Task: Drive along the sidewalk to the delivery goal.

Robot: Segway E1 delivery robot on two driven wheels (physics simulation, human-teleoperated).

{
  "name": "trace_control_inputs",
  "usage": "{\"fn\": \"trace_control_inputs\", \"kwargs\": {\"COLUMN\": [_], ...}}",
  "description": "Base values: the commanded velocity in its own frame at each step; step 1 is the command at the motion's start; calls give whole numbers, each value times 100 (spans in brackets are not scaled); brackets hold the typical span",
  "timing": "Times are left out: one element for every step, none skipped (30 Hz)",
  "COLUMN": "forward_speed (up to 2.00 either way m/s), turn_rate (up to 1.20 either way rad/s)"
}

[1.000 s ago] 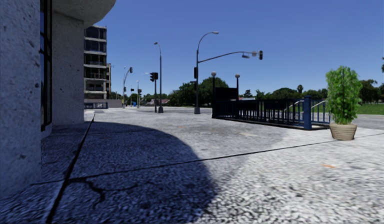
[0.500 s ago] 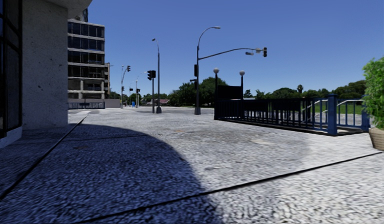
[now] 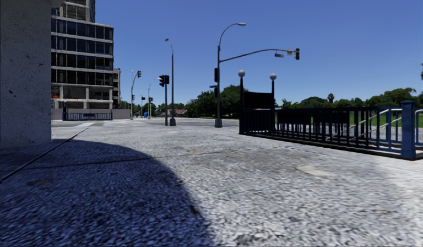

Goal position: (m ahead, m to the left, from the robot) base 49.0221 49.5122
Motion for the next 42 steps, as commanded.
{"fn": "trace_control_inputs", "kwargs": {"forward_speed": [200,200,200,200,200,200,200,200,200,200,200,200,200,200,200,200,200,200,200,200,200,200,200,200,200,200,200,200,200,200,200,200,200,200,200,200,200,200,200,200,200,200], "turn_rate": [99,54,34,17,17,7,3,1,0,0,0,0,0,0,0,0,0,0,0,0,0,0,0,0,0,0,0,0,0,22,75,91,95,99,99,100,100,63,47,29,14,8]}}
